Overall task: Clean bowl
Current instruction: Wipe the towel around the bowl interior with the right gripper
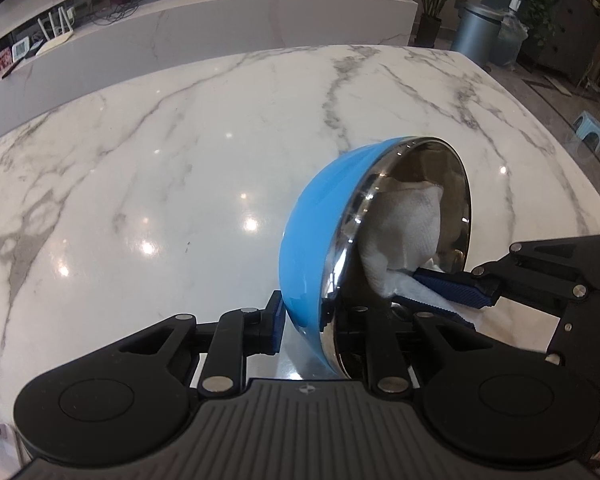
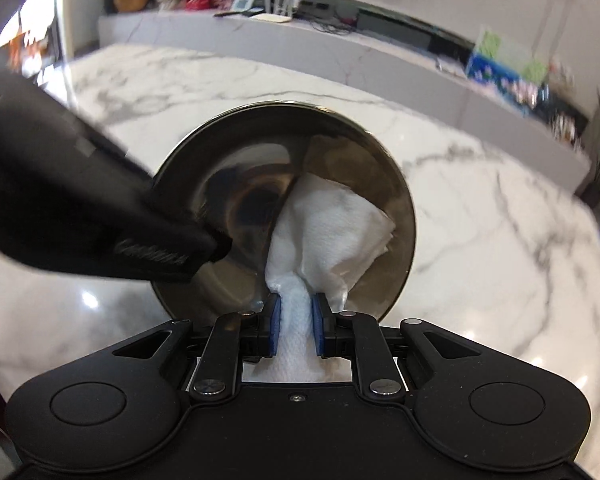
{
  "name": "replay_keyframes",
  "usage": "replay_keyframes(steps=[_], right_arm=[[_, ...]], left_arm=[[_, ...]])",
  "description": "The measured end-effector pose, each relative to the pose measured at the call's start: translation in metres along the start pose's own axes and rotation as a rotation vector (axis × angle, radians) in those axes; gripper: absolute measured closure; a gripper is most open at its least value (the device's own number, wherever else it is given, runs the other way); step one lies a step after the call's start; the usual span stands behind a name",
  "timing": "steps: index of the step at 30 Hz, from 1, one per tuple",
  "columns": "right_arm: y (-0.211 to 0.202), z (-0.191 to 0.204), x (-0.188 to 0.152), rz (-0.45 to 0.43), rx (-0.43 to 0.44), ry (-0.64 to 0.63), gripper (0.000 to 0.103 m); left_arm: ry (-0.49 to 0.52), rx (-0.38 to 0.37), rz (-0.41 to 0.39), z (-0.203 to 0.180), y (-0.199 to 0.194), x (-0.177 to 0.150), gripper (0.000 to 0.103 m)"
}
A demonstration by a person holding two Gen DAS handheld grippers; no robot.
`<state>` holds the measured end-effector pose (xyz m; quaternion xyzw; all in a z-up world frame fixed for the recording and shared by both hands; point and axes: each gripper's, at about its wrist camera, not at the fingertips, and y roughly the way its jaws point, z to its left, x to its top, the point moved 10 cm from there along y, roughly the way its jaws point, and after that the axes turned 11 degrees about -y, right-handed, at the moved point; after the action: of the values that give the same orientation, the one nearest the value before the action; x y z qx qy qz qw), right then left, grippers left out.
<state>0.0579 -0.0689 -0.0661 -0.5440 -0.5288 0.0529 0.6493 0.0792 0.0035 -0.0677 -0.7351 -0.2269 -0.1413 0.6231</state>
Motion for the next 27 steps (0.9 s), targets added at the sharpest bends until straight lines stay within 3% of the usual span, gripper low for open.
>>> replay_keyframes(steps=[8,13,17,23,27], right_arm=[[0.001,-0.005,-0.006,-0.001,0.106,0.142,0.089],[0.003,0.001,-0.006,-0.002,0.108,0.143,0.089],[0.006,0.007,-0.005,0.002,0.08,0.083,0.089],[0.006,0.016,-0.004,0.011,-0.046,-0.101,0.089],[0.005,0.019,-0.007,0.005,-0.068,-0.138,0.089]], left_arm=[[-0.062,-0.054,0.054,-0.003,0.009,-0.007,0.08],[-0.053,-0.062,0.05,-0.003,0.008,-0.007,0.085],[-0.029,-0.048,0.046,-0.004,0.007,-0.007,0.085],[0.02,-0.008,0.028,-0.005,0.004,-0.006,0.085],[0.032,0.011,0.019,-0.004,0.002,-0.005,0.085]])
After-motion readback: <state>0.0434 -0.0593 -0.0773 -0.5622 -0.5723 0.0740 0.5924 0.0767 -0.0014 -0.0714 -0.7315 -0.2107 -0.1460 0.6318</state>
